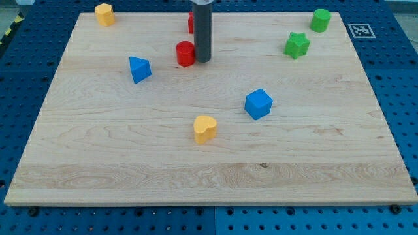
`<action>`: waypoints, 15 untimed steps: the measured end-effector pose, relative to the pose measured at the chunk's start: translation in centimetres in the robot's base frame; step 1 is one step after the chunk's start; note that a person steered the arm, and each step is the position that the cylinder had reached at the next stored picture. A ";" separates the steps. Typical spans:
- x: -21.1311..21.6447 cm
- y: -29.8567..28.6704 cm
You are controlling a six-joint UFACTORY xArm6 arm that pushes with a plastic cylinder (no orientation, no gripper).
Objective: Push the red circle towards the center left of the board
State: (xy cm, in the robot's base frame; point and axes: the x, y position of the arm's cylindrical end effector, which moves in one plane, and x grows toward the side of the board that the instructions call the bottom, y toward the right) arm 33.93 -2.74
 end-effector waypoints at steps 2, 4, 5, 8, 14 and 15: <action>0.0 -7.3; -0.3 -6.9; -4.1 -5.2; -4.8 -12.7; -2.7 -11.8; -2.7 -10.5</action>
State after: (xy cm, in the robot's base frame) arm 31.25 -13.28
